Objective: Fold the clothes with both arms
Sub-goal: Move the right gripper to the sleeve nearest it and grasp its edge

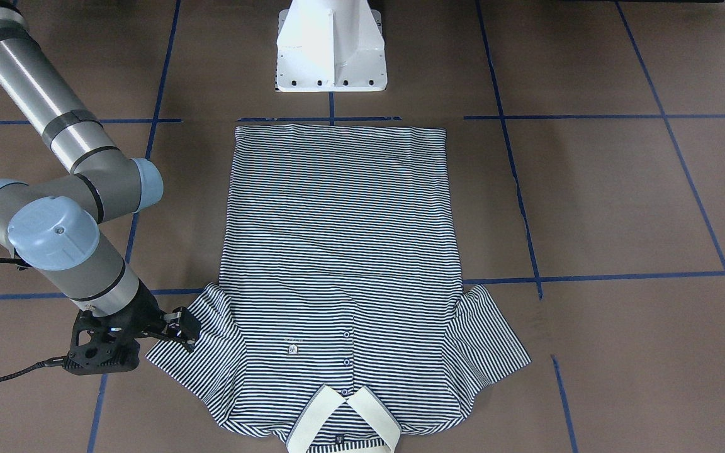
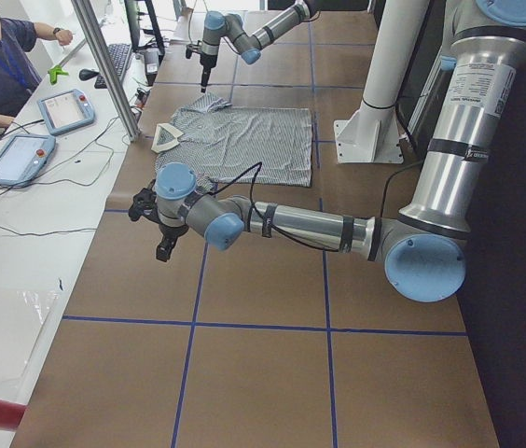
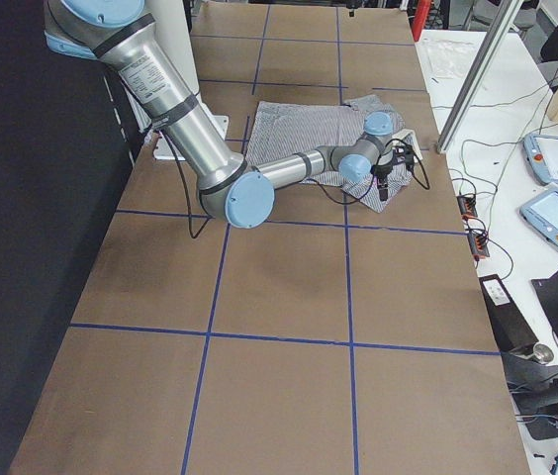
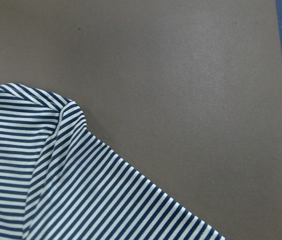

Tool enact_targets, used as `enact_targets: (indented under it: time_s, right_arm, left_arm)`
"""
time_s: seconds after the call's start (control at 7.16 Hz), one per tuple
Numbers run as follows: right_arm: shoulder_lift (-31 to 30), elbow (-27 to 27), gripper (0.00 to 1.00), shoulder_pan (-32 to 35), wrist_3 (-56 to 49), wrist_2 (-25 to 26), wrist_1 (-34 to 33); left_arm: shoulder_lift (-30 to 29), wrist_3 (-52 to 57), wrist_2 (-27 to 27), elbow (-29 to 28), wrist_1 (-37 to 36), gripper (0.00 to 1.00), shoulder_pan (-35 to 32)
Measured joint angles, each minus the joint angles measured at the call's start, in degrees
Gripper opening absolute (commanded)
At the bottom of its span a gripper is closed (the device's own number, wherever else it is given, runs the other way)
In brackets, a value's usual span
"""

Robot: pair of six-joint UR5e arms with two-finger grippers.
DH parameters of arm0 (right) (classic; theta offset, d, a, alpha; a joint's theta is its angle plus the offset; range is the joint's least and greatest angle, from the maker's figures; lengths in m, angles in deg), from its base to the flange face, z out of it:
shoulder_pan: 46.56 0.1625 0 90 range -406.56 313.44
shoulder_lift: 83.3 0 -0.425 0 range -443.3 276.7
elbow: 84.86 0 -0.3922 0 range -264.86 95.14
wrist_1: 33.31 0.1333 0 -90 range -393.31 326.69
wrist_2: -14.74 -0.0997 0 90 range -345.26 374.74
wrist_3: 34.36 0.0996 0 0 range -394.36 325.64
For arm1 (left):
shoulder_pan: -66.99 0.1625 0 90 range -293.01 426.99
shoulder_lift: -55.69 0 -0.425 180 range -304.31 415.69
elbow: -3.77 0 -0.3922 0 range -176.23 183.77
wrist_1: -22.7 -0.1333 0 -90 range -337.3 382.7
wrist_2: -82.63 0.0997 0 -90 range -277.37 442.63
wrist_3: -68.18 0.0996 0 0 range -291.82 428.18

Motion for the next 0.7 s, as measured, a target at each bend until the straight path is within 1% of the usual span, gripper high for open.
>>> enact_targets:
  time_s: [0.14,0.28,0.42,0.56,0.7]
  right_arm:
    - [0.33,-2.95,0.95,-0.21,-0.44,0.64,2.23]
    - [0.58,-4.96,0.86,-0.32,-1.35,1.06,3.39]
    - [1.12,-6.46,0.61,-0.35,-1.94,1.23,3.75]
    - [1.83,-7.75,0.25,-0.38,-2.20,1.26,3.80]
    - [2.22,-8.52,0.08,-0.38,-2.49,1.25,3.79]
  left_arm:
    - [-0.20,-1.01,0.34,0.40,-0.01,1.00,0.39]
    - [-0.27,-1.84,0.49,0.96,-0.02,1.00,0.51]
    - [-0.27,-2.40,0.54,1.41,-0.02,1.00,0.53]
    - [-0.25,-2.64,0.54,1.62,-0.02,1.00,0.56]
    - [-0.23,-2.76,0.50,1.72,-0.02,1.00,0.56]
